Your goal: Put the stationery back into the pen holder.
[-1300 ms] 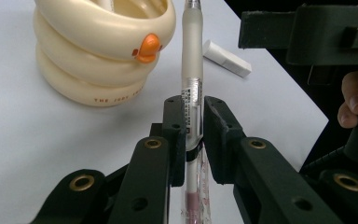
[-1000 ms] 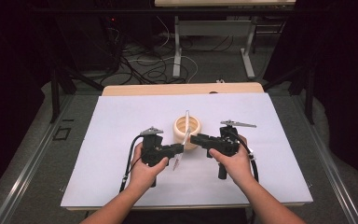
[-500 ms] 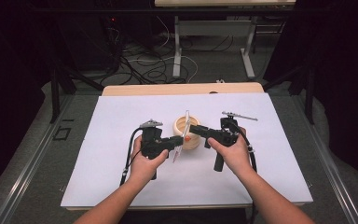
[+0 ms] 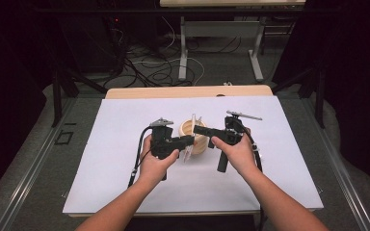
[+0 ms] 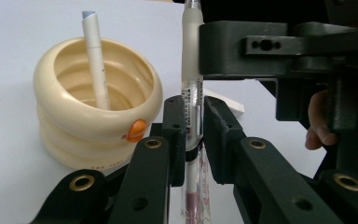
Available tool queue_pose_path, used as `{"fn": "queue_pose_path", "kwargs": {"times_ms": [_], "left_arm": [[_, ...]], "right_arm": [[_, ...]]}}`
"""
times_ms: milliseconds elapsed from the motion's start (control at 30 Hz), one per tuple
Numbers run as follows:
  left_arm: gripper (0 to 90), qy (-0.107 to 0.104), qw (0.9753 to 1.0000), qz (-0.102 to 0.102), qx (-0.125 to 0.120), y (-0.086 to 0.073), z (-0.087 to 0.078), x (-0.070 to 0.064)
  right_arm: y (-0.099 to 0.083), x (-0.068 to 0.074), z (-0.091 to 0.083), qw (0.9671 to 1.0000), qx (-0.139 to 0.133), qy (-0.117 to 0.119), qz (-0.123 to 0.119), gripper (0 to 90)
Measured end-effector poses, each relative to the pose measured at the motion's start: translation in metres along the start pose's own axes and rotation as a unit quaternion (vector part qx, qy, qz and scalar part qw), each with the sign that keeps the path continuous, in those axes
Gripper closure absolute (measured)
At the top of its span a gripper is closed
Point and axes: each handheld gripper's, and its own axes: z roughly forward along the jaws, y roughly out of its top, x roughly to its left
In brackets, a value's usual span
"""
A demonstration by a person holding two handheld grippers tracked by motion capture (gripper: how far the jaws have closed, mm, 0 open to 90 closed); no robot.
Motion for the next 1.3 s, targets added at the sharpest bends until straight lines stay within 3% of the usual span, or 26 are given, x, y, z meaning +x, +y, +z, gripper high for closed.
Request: {"fn": "queue_pose_path", "kwargs": {"times_ms": [333,900,1300], "left_arm": [[79.4,-0.002,1.0000,0.008,-0.002,0.002,0.003,-0.005],[79.4,0.000,0.9999,0.008,-0.009,0.000,0.000,-0.005],[76.6,0.003,0.9998,-0.001,-0.020,-0.003,-0.010,0.005]], "right_arm": [[0.001,-0.001,0.006,0.9999,-0.001,0.004,0.016,61.9],[-0.001,0.001,0.021,0.9980,0.028,0.020,0.053,78.6],[0.000,0.007,0.036,0.9977,0.034,0.022,0.053,79.0]]}}
